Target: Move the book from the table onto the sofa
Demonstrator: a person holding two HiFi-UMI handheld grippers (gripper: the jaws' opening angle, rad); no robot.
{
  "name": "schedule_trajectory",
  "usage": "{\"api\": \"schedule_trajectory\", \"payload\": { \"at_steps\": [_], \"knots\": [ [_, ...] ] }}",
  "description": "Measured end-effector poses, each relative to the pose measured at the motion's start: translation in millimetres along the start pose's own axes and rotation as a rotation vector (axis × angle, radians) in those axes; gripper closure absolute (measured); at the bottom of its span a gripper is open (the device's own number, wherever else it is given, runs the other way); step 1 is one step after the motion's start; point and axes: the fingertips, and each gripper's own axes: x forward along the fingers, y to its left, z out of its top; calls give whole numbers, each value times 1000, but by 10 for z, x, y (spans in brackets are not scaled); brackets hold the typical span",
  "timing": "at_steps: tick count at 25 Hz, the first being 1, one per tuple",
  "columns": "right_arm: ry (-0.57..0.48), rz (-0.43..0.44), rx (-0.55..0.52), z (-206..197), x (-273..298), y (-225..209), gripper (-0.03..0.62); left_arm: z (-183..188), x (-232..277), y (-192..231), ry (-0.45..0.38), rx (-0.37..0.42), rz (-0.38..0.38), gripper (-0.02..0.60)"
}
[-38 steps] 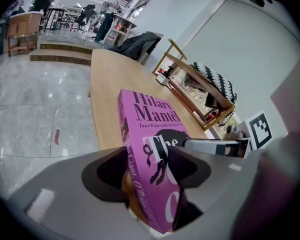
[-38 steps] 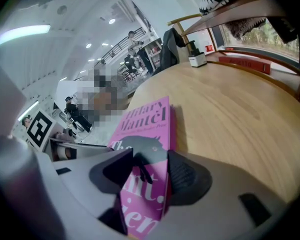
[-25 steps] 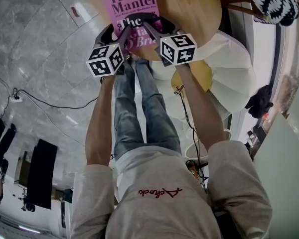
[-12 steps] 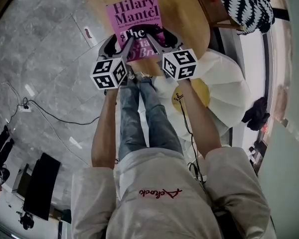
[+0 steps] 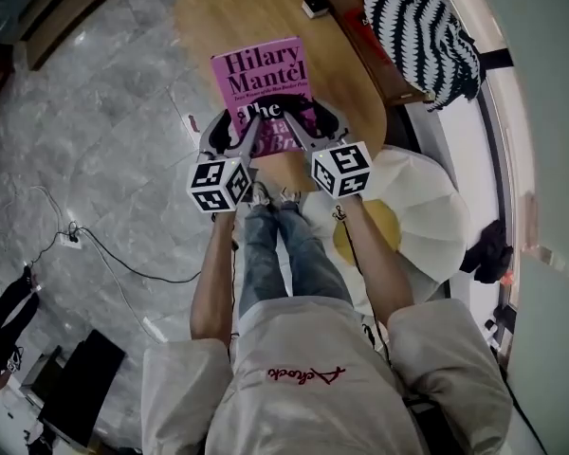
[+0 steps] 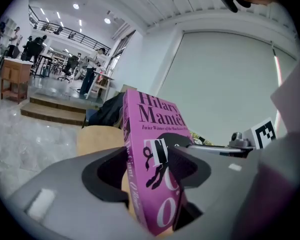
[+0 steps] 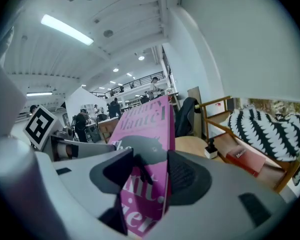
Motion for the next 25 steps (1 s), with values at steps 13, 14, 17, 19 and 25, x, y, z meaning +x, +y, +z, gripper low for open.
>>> {"api": "schedule_trajectory", "payload": {
  "at_steps": [13,14,17,19,25],
  "knots": [
    [-181,-9,-68,1191,-474,308,375,1205,-485,-525,-167,125,-39,321],
    [-193,-6,-76,1275,-502,320,375,1283,-510,-562,-178,133,-40,321],
    [-222,-1,-93,1483,-589,365,375,1477,-594,-668,-204,159,-41,321],
    [-242,-1,-106,1640,-645,379,375,1619,-630,-742,-223,183,-43,321],
    [-305,-7,-143,1989,-815,449,376,1961,-762,-930,-292,212,-56,321]
  ]
}}
